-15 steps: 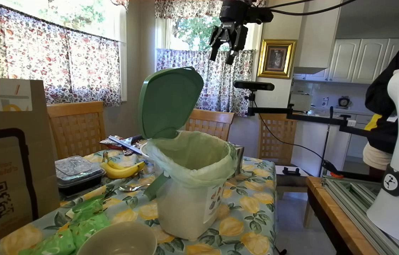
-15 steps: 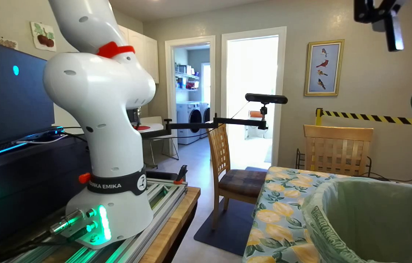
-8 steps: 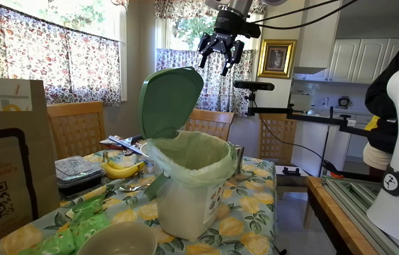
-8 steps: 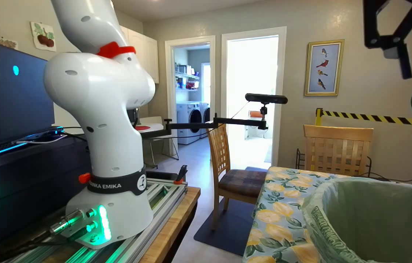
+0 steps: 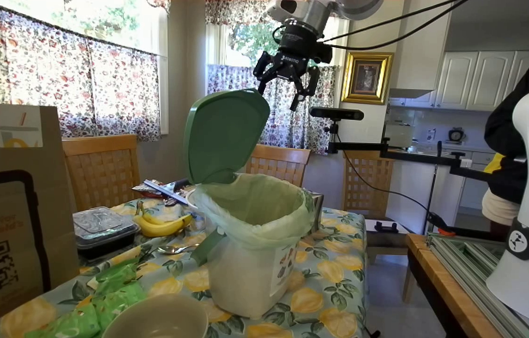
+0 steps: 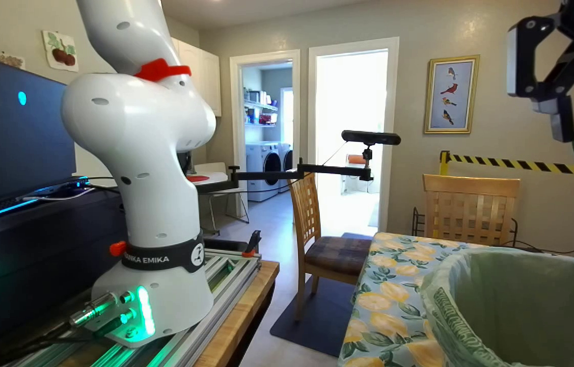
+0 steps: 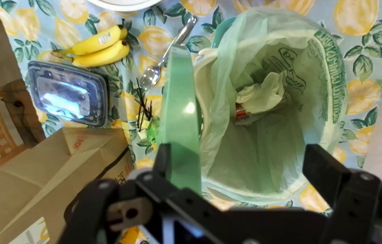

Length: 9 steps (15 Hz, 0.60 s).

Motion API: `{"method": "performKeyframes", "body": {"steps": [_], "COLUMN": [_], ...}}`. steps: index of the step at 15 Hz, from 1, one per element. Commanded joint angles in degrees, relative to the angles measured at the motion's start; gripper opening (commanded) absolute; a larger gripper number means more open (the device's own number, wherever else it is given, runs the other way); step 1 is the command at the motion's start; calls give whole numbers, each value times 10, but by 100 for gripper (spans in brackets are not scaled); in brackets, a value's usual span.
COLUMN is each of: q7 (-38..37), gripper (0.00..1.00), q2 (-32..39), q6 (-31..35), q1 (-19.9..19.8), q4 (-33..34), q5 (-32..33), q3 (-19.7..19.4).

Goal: Close the bin completely

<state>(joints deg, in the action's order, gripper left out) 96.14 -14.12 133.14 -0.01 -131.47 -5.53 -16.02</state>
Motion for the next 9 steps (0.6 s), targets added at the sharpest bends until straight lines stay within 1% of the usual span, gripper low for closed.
{"method": "performKeyframes", "body": {"steps": [1, 4, 8, 9], "q7": [56, 66, 70, 70], "gripper": [100, 100, 100, 98], "q2": [3, 9, 36, 40], "q6": [24, 31, 25, 25], "q1": [-7, -6, -6, -8], "q4": [-3, 0, 8, 8], "q5": [-20, -28, -47, -49], "q3": [3, 2, 4, 5]}}
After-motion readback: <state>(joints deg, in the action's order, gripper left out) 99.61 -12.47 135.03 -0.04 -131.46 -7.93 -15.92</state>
